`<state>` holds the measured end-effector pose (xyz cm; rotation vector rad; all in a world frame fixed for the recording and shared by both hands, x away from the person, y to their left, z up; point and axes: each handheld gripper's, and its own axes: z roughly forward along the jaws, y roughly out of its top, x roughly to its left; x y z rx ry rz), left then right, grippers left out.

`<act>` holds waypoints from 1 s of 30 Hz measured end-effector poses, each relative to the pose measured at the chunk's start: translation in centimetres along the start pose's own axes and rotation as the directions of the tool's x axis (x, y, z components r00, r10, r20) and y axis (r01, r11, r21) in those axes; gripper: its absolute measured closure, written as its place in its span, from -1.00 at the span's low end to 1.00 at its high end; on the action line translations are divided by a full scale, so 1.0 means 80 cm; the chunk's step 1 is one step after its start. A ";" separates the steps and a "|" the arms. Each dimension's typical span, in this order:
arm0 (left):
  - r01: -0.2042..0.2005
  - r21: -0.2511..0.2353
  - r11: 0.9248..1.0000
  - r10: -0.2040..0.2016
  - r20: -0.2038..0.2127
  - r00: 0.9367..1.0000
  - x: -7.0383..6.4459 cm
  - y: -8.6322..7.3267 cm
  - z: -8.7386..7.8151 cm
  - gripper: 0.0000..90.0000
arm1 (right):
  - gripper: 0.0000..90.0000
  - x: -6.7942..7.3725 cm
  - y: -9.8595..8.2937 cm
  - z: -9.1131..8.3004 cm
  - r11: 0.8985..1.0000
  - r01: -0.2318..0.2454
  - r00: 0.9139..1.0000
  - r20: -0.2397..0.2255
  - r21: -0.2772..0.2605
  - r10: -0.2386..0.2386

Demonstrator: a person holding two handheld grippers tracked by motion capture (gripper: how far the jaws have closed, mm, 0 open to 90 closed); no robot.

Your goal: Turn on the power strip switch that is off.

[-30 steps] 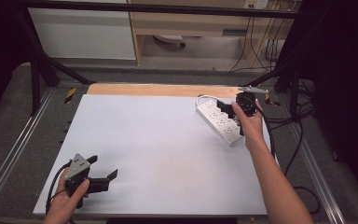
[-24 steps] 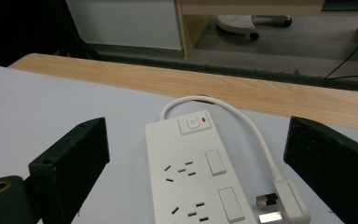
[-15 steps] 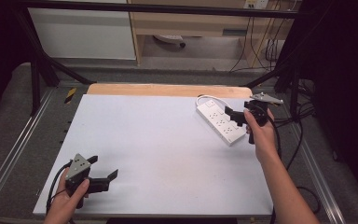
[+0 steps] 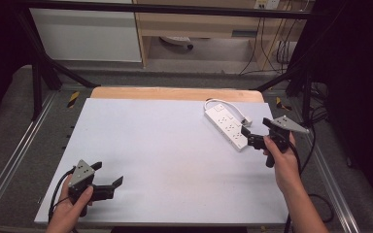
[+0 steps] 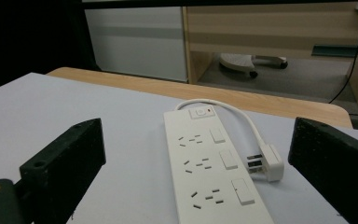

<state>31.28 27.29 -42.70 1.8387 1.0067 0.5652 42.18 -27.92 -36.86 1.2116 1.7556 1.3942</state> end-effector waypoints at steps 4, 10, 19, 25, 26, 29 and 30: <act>-0.002 -0.001 1.000 0.002 0.000 1.000 0.000 0.000 0.000 -0.88 | -0.91 0.004 -0.012 -0.012 1.000 0.017 1.000 0.011 -0.023 -0.016; -0.004 -0.002 1.000 0.004 -0.001 1.000 0.000 0.000 -0.001 -0.88 | -0.94 0.010 -0.030 -0.031 0.997 0.056 0.998 0.019 -0.052 -0.055; -0.001 -0.002 1.000 0.001 0.001 1.000 0.000 0.000 -0.001 -0.88 | -0.96 0.011 -0.058 -0.058 0.995 0.067 0.998 0.024 -0.072 -0.066; -0.003 0.000 1.000 0.003 0.002 1.000 -0.001 0.000 -0.001 -0.88 | -0.96 0.012 -0.092 -0.060 0.997 0.075 0.997 0.026 -0.024 -0.074; -0.003 0.000 1.000 0.003 0.003 1.000 -0.001 0.000 -0.001 -0.88 | -0.96 0.013 -0.098 -0.059 0.997 0.074 0.997 0.025 -0.011 -0.073; -0.003 -0.001 1.000 0.003 0.003 1.000 -0.001 0.001 -0.001 -0.88 | -0.95 0.017 -0.115 -0.053 0.995 0.084 0.996 0.008 0.058 -0.084; -0.004 -0.002 1.000 0.004 0.003 1.000 -0.001 0.001 -0.001 -0.88 | -0.95 0.019 -0.119 -0.050 0.991 0.099 0.995 0.005 0.092 -0.100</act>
